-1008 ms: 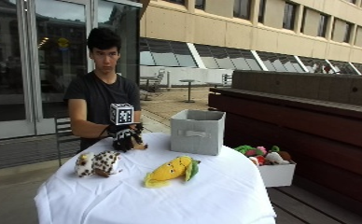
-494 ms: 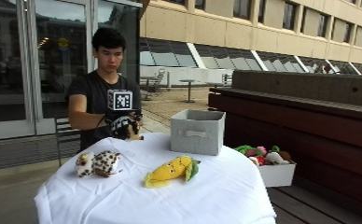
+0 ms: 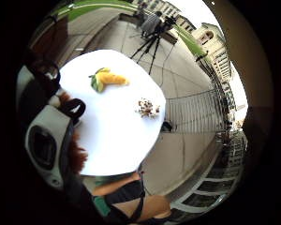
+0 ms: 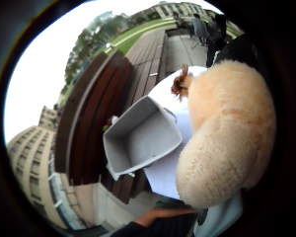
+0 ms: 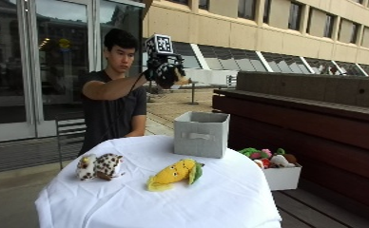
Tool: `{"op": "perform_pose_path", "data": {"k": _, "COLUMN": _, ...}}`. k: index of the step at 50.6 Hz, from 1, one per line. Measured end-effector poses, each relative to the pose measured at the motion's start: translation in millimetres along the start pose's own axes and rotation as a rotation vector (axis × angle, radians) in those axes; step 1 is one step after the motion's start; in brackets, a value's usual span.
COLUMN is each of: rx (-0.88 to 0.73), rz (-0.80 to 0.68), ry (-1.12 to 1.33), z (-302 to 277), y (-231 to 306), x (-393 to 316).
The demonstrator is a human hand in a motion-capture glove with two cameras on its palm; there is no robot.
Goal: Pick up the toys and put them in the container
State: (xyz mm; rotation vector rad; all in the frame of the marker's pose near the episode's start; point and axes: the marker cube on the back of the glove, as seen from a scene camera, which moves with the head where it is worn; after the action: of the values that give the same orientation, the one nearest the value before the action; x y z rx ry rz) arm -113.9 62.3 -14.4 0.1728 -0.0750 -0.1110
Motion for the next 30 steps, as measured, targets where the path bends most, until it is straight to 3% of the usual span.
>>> {"op": "perform_pose_path", "data": {"k": 9, "rx": -0.005, "rz": -0.214, "ry": -0.011, "z": 34.6, "y": -7.8, "x": -116.2}}
{"op": "perform_pose_path", "data": {"k": 16, "rx": -0.018, "rz": -0.651, "ry": -0.111, "z": 65.0, "y": -31.5, "x": -121.0}}
{"op": "perform_pose_path", "data": {"k": 19, "rx": -0.07, "rz": -0.743, "ry": -0.182, "z": 65.2, "y": -17.0, "x": -141.4}}
{"op": "perform_pose_path", "data": {"k": 24, "rx": -0.377, "rz": -0.495, "ry": -0.368, "z": 64.2, "y": -6.5, "x": -149.3}}
{"op": "perform_pose_path", "data": {"k": 30, "rx": -0.287, "rz": -0.211, "ry": -0.151, "z": 99.3, "y": -34.3, "x": -138.4}}
